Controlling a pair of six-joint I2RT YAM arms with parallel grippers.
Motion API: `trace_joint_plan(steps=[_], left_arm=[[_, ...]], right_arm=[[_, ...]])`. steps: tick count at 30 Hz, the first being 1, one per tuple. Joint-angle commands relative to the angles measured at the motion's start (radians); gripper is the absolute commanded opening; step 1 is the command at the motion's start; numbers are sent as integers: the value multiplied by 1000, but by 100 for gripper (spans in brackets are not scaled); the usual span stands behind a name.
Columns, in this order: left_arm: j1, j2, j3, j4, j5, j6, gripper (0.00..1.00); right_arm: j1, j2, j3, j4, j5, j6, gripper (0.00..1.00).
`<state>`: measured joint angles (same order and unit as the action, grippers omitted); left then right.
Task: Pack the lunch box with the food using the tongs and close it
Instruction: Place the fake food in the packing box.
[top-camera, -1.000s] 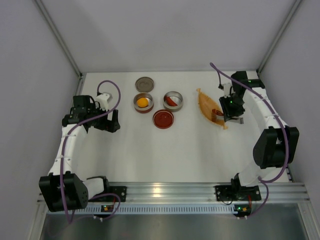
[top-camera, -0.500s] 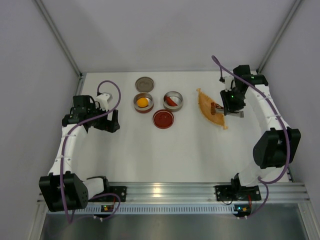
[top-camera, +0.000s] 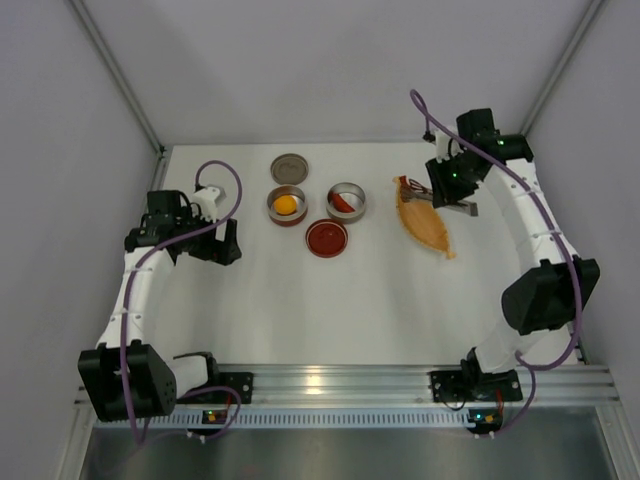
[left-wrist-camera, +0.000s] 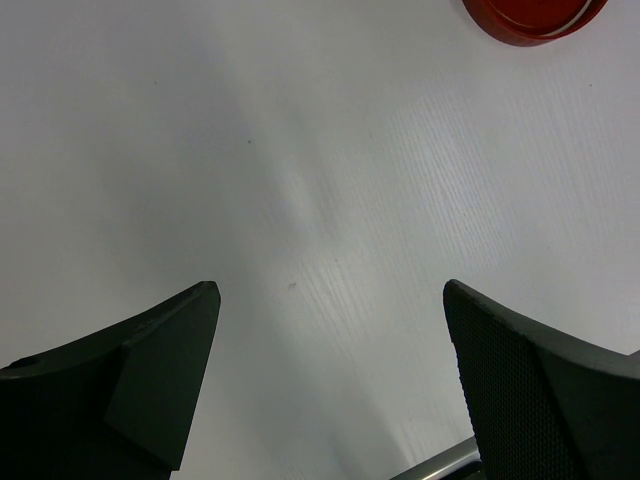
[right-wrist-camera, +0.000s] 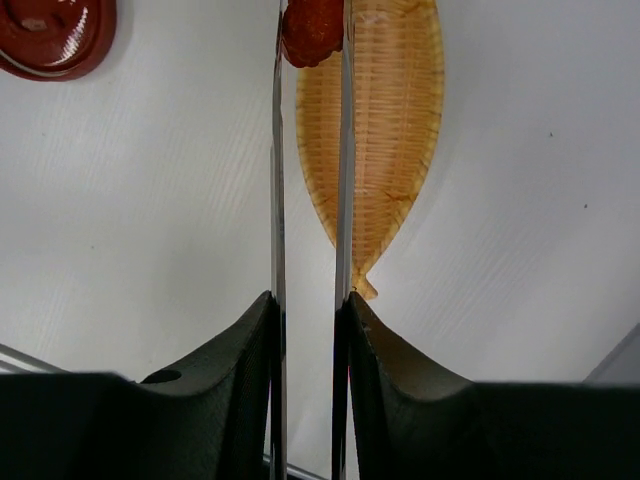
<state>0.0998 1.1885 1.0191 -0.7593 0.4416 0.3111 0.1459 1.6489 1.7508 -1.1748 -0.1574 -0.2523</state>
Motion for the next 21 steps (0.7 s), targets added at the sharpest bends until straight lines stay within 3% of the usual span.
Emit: trace_joint_plan(steps=[1,10,21], left_arm=[[6,25,38,37,48,-18,98],[6,34,49,32,42,-12,98],[6,40,38,32,28,-1,98]], right_arm=[[101,37,78,55,-2,-36,10],[270,169,222,122,148,-102,10],[336,279,285,184,222,-137,15]])
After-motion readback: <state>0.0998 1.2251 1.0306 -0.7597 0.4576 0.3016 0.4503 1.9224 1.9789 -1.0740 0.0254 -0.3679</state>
